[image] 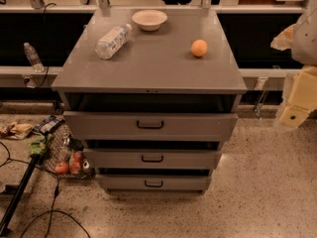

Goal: Open bottom drawer

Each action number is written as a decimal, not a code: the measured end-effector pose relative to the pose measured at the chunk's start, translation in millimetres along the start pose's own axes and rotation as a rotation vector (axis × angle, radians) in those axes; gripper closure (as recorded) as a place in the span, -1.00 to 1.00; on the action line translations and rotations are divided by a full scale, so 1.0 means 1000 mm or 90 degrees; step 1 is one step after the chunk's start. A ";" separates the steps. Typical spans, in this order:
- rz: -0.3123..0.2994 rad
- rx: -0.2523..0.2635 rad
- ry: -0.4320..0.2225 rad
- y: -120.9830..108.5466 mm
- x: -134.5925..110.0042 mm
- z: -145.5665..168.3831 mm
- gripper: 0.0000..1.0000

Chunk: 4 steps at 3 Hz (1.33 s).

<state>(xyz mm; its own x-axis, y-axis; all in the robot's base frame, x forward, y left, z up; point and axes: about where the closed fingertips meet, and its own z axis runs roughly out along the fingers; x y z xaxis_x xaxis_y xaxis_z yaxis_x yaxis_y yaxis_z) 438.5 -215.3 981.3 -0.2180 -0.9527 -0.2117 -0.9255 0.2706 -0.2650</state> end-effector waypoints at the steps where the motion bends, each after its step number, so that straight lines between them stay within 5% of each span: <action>1: 0.002 0.000 -0.004 0.000 -0.001 0.001 -1.00; 2: 0.021 -0.002 -0.043 0.000 -0.005 0.017 -1.00; 4: 0.016 -0.093 -0.099 0.029 -0.026 0.199 -1.00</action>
Offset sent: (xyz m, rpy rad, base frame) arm 0.0119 0.0112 -0.0272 0.1282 -0.0035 -0.0212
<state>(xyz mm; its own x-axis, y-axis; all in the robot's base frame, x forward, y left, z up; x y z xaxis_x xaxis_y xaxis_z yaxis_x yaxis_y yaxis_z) 478.8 -155.2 791.8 -0.2011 -0.9104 -0.3616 -0.9582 0.2596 -0.1206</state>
